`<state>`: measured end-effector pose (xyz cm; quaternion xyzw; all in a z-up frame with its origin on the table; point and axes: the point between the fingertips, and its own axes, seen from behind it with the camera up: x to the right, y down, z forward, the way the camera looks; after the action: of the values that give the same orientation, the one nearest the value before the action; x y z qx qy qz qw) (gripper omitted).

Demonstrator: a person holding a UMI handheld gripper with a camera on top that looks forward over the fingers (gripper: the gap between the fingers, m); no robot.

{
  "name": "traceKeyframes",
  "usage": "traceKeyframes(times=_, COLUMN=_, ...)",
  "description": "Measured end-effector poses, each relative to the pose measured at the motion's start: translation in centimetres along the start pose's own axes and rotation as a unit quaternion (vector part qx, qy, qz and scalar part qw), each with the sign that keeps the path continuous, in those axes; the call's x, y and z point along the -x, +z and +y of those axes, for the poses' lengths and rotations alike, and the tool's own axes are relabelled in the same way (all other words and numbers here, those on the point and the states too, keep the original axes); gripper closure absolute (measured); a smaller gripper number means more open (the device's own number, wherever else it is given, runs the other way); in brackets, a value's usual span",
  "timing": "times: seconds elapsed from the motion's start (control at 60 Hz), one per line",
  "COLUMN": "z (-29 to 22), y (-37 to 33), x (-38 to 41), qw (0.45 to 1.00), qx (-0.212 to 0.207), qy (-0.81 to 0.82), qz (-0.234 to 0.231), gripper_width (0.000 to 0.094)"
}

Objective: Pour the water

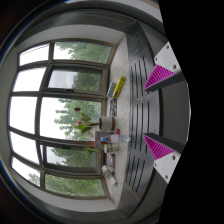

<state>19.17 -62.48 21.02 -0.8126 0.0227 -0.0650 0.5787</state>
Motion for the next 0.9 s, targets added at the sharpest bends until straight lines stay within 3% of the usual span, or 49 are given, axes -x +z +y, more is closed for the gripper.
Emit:
traceKeyframes(times=0.467, z=4.8, y=8.7, x=6.1, qw=0.998, qx=0.053, qy=-0.014, qz=-0.022, gripper_width=0.0079)
traceKeyframes(times=0.683, z=3.3, y=19.4, x=13.9, qw=0.998, qx=0.036, qy=-0.009, qz=-0.043, gripper_width=0.0078)
traceKeyframes(times=0.9, z=-1.1, y=33.0, x=19.8, qw=1.0, qx=0.002, qy=0.002, qz=-0.022, gripper_width=0.0079)
